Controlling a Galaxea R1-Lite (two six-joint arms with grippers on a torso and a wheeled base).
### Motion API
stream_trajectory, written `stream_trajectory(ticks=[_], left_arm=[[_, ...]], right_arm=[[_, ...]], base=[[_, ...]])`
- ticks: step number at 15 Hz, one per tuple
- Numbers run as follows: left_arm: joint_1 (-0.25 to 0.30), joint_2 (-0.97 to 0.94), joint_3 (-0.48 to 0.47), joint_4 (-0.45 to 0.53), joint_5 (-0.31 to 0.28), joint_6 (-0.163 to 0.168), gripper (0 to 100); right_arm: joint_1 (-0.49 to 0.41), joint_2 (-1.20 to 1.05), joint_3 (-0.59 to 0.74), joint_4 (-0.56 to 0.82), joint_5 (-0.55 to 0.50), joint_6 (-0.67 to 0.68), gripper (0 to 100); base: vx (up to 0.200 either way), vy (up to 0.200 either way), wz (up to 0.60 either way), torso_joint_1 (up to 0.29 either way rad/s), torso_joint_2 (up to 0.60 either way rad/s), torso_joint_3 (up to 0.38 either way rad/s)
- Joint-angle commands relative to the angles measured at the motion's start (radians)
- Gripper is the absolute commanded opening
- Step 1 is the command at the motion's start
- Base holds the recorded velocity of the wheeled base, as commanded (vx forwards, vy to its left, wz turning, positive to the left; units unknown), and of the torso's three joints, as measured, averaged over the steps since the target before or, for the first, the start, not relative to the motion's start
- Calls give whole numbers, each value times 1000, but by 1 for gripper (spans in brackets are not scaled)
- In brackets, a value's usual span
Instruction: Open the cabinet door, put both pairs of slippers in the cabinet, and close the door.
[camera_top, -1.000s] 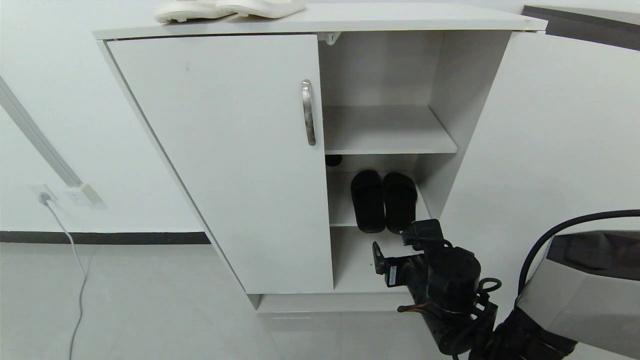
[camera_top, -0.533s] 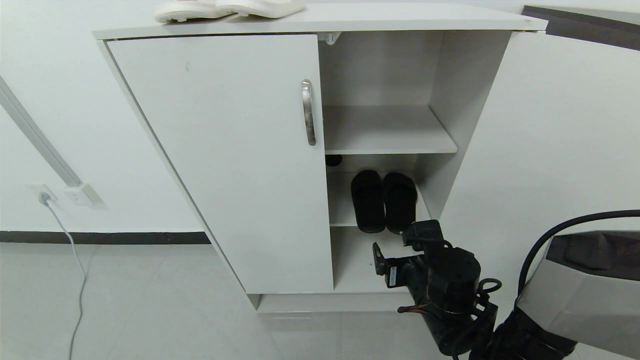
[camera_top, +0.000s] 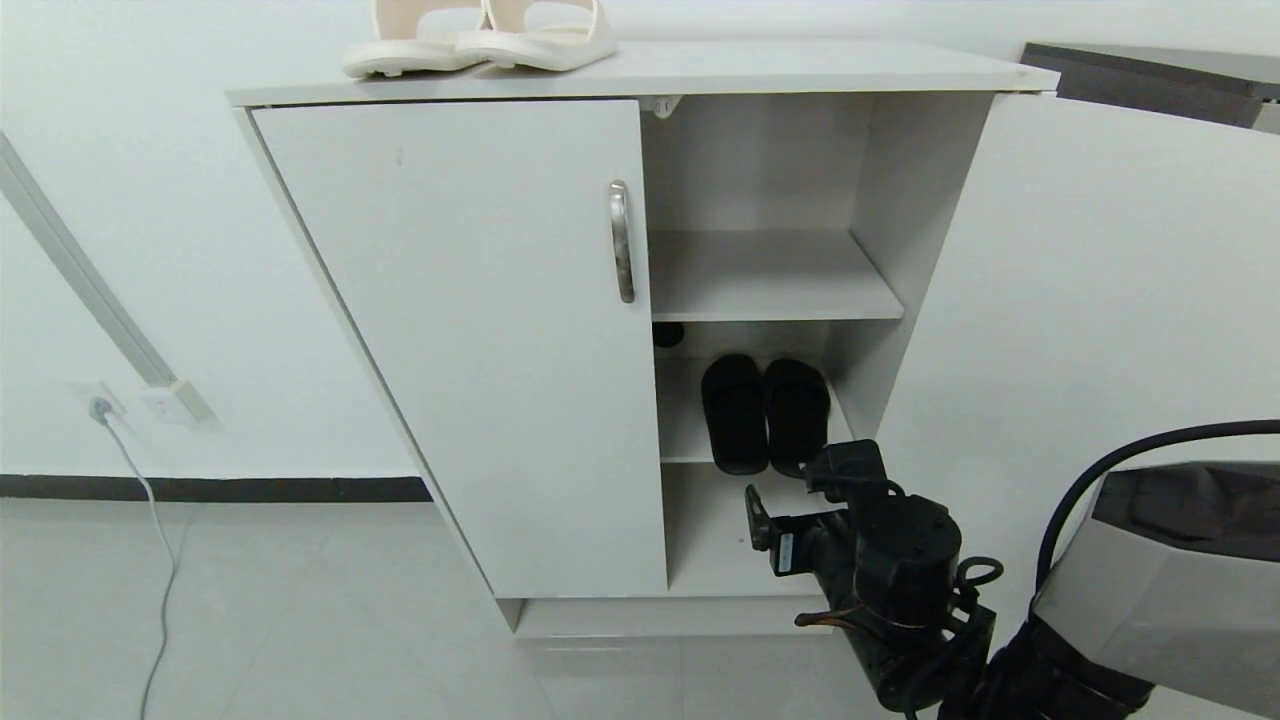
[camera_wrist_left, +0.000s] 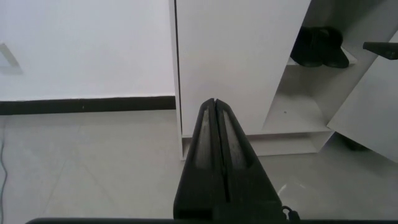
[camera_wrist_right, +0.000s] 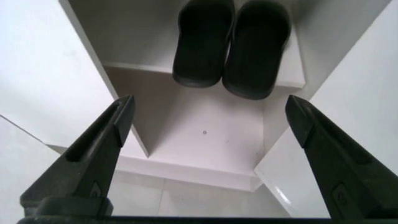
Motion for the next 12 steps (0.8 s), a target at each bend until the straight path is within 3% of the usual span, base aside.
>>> stream_trajectory(ticks=[1,5,12], left_arm=[[0,0,0,0,0,0,0],[0,0,0,0,2,0,0],[0,0,0,0,2,-3,0]], right_arm=[[0,1,0,-3,0,0,100],[-1,1,8,-28,0,-14,100],[-1,1,9,-36,0,-21,100]], base=[[0,0,0,7,2,193],[0,0,0,2,1,157],[0,0,0,0,0,0]])
